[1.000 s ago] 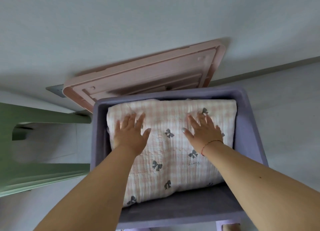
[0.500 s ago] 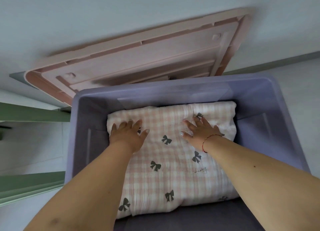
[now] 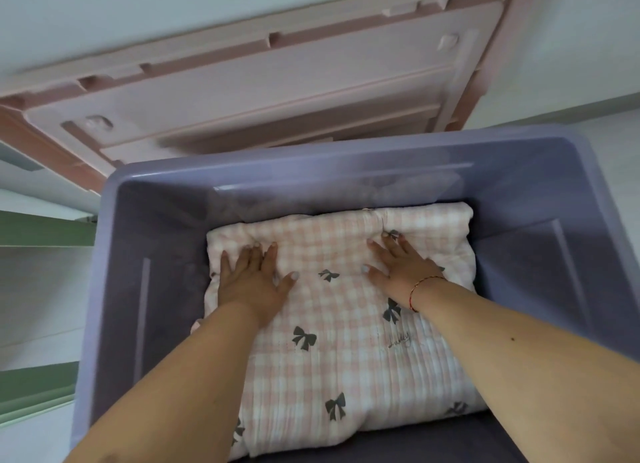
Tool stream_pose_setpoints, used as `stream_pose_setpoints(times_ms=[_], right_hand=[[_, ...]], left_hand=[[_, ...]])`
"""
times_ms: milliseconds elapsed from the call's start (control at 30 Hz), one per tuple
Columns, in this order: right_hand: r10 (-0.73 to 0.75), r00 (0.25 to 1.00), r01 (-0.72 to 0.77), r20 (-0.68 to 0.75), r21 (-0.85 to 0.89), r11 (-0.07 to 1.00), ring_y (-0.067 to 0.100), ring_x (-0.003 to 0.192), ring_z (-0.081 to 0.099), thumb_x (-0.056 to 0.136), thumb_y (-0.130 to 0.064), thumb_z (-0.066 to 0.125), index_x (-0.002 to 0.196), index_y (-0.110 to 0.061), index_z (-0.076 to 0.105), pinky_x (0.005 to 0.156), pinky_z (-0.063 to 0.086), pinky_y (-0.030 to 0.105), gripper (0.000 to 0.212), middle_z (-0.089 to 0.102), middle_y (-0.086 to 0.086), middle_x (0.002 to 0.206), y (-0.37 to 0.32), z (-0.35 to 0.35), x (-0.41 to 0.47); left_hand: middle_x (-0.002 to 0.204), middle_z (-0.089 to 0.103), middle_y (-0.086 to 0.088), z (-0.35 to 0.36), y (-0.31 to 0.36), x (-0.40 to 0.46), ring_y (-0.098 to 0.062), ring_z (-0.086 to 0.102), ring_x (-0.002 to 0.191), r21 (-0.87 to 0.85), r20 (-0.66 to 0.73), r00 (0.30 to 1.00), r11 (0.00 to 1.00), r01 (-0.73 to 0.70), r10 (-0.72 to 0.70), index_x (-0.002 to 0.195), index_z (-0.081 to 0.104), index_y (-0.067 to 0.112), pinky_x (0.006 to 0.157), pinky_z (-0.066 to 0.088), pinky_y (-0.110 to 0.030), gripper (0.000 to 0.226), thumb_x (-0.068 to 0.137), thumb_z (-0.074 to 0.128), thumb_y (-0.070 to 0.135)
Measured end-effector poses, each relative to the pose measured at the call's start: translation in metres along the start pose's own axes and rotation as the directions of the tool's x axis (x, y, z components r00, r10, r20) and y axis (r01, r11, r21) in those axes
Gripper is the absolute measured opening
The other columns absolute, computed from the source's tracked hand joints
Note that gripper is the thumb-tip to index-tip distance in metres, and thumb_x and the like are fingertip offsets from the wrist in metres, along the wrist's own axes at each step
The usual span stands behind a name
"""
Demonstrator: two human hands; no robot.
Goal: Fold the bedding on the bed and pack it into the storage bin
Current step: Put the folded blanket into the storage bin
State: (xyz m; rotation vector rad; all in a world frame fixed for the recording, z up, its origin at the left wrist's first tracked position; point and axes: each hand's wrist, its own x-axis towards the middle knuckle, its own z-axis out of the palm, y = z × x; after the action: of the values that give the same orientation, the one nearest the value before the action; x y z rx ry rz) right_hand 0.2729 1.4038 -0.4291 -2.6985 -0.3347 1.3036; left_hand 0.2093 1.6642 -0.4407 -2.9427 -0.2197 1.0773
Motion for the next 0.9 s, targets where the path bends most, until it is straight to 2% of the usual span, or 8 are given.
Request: stream_pose_setpoints(times_ms=[100, 200, 267, 333, 400, 467, 767, 900], right_hand=[[-0.015, 1.000, 0.015, -0.024, 0.025, 1.000, 0.014, 0.146, -0.015, 0.091, -0.066, 0.013, 0.149, -0.041, -0.009, 0.116, 0.009, 0.055, 0.066, -0.016, -0.011, 0.158, 0.001, 0.000, -0.014], [-0.005, 0.996, 0.001, -0.090, -0.042, 0.999, 0.017, 0.146, -0.012, 0.088, -0.069, 0.010, 0.148, -0.040, -0.011, 0.117, 0.006, 0.054, 0.070, -0.014, -0.006, 0.159, -0.001, 0.012, -0.033], [0.018, 0.996, -0.023, -0.093, -0.051, 0.998, 0.019, 0.145, -0.017, 0.084, -0.074, 0.007, 0.146, -0.042, -0.018, 0.116, -0.001, 0.056, 0.074, -0.020, -0.006, 0.157, -0.004, 0.026, -0.046], [0.046, 0.997, -0.049, -0.056, -0.045, 0.998, 0.020, 0.143, -0.024, 0.080, -0.079, 0.003, 0.143, -0.043, -0.024, 0.113, -0.006, 0.060, 0.078, -0.026, -0.007, 0.155, -0.006, 0.039, -0.054], [0.062, 0.998, -0.062, -0.017, -0.042, 0.997, 0.020, 0.141, -0.030, 0.077, -0.081, 0.001, 0.141, -0.044, -0.028, 0.110, -0.009, 0.064, 0.080, -0.031, -0.008, 0.153, -0.004, 0.049, -0.054], [0.064, 0.998, -0.064, 0.001, -0.032, 0.997, 0.021, 0.139, -0.034, 0.076, -0.083, 0.001, 0.140, -0.045, -0.029, 0.108, -0.010, 0.066, 0.081, -0.034, -0.009, 0.151, -0.002, 0.057, -0.047], [0.058, 0.996, -0.056, 0.063, -0.032, 0.998, 0.023, 0.135, -0.039, 0.075, -0.084, 0.004, 0.140, -0.046, -0.029, 0.106, -0.008, 0.070, 0.082, -0.045, -0.010, 0.142, 0.005, 0.071, -0.019], [0.071, 0.993, -0.071, 0.098, -0.012, 0.997, 0.022, 0.138, -0.035, 0.075, -0.082, 0.003, 0.142, -0.047, -0.024, 0.107, -0.005, 0.068, 0.081, -0.038, -0.010, 0.149, 0.003, 0.061, -0.021]], left_hand=[[0.163, -0.005, 0.001, 0.000, -0.001, -0.018, -0.018, -0.012, 0.149, -0.101, -0.097, 0.995, 0.994, -0.032, 0.022, 0.154, -0.008, 0.026, 0.117, -0.016, -0.049, 0.088, 0.079, -0.006, 0.074], [0.162, -0.012, 0.001, 0.008, 0.003, -0.044, -0.016, -0.019, 0.147, -0.170, -0.166, 0.985, 0.982, -0.077, 0.049, 0.153, -0.012, 0.024, 0.115, -0.021, -0.045, 0.093, 0.077, -0.007, 0.077], [0.162, -0.011, -0.002, 0.018, 0.005, -0.060, -0.019, -0.019, 0.147, -0.141, -0.202, 0.977, 0.985, -0.100, 0.070, 0.154, -0.011, 0.022, 0.115, -0.022, -0.044, 0.096, 0.076, -0.013, 0.079], [0.162, 0.002, -0.008, 0.033, 0.003, -0.073, -0.024, -0.007, 0.149, -0.086, -0.244, 0.965, 0.989, -0.117, 0.093, 0.155, 0.002, 0.019, 0.117, -0.013, -0.048, 0.093, 0.082, -0.006, 0.076], [0.158, 0.021, -0.016, 0.049, 0.001, -0.079, -0.030, 0.011, 0.147, -0.061, -0.243, 0.966, 0.993, -0.102, 0.084, 0.154, 0.017, 0.014, 0.117, -0.001, -0.052, 0.087, 0.090, 0.011, 0.072], [0.155, 0.027, -0.019, 0.065, -0.001, -0.079, -0.033, 0.019, 0.144, -0.034, -0.238, 0.970, 0.997, -0.063, 0.053, 0.152, 0.023, 0.010, 0.116, 0.005, -0.055, 0.085, 0.092, 0.018, 0.070], [0.155, 0.027, -0.021, 0.106, -0.001, -0.049, -0.037, 0.021, 0.144, 0.035, -0.262, 0.963, 0.998, -0.053, 0.061, 0.147, 0.032, 0.007, 0.113, 0.016, -0.060, 0.083, 0.093, 0.018, 0.067], [0.153, 0.031, -0.021, 0.101, -0.001, -0.053, -0.036, 0.021, 0.143, 0.012, -0.257, 0.965, 0.998, -0.055, 0.057, 0.146, 0.035, 0.007, 0.113, 0.015, -0.058, 0.082, 0.094, 0.016, 0.066]])
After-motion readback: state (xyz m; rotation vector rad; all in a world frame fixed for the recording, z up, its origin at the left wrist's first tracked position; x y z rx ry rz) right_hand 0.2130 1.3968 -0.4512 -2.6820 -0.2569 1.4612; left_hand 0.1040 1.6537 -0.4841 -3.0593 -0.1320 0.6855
